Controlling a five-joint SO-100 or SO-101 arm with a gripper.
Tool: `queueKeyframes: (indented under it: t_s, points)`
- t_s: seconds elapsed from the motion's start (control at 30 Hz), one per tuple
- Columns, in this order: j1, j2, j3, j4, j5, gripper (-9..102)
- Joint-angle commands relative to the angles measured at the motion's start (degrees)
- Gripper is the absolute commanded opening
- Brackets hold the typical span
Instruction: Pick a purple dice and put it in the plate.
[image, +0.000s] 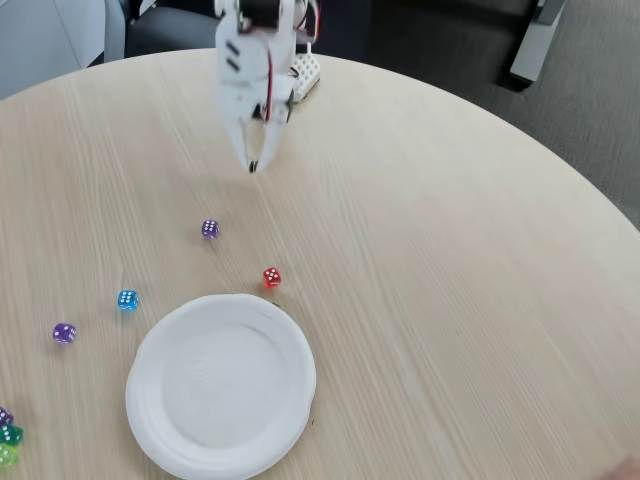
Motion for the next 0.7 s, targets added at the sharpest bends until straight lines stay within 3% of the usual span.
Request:
queueKeyframes:
  t_s: [0.0,0.2,0.67]
  points:
    - [0.4,-7.0,-4.4,-8.8,1.8,1]
    - [1.1,-18.8,-9.1,-18.5,2.2,6]
    - [1.1,-28.4,-19.0,-19.3,7.9,9]
